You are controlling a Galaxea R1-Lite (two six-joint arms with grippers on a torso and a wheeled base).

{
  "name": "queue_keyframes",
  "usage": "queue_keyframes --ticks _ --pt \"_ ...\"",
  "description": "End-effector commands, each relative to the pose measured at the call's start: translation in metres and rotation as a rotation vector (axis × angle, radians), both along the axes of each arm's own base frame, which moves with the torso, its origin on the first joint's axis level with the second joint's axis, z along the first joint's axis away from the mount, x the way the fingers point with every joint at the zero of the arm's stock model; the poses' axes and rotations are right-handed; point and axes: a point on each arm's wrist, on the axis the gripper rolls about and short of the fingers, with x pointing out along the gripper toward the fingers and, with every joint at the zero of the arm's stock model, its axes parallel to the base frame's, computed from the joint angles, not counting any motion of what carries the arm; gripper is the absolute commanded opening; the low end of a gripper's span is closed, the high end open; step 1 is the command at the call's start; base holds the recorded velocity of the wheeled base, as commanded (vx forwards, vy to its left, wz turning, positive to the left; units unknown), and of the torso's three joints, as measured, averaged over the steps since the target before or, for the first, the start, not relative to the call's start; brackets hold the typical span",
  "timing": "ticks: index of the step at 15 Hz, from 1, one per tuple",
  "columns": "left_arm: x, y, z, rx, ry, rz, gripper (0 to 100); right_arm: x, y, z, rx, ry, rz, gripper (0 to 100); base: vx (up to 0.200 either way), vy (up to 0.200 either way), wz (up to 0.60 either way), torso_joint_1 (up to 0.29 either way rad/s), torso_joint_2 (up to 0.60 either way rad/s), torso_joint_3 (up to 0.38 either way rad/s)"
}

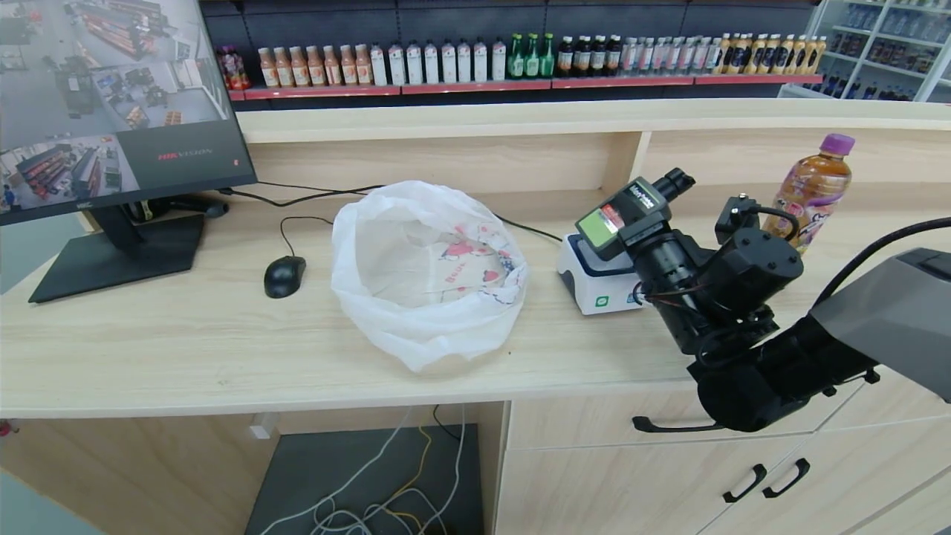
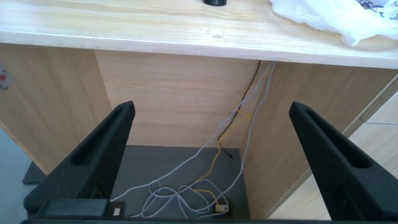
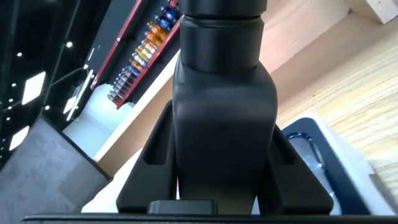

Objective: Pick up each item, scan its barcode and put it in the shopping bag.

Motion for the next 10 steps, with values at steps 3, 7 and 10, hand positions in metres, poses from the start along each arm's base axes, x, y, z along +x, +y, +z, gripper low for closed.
queue_keyframes --ticks 3,7,10 --pt "0.0 0.0 0.0 -0.001 0.0 0.001 100 0.0036 -0.0005 -0.0087 0.008 0.024 -0.004 0 0.0 0.0 0.0 0.0 0.0 0.0" --pt "0.0 0.0 0.0 -0.001 0.0 0.001 100 0.0024 -0.0003 -0.0053 0.012 0.015 0.0 0 0.0 0.0 0.0 0.0 0.0 0.0" --pt "0.0 0.0 0.0 -0.001 0.0 0.001 100 0.0021 -0.0004 -0.006 0.011 0.018 0.0 0 0.0 0.0 0.0 0.0 0.0 0.0"
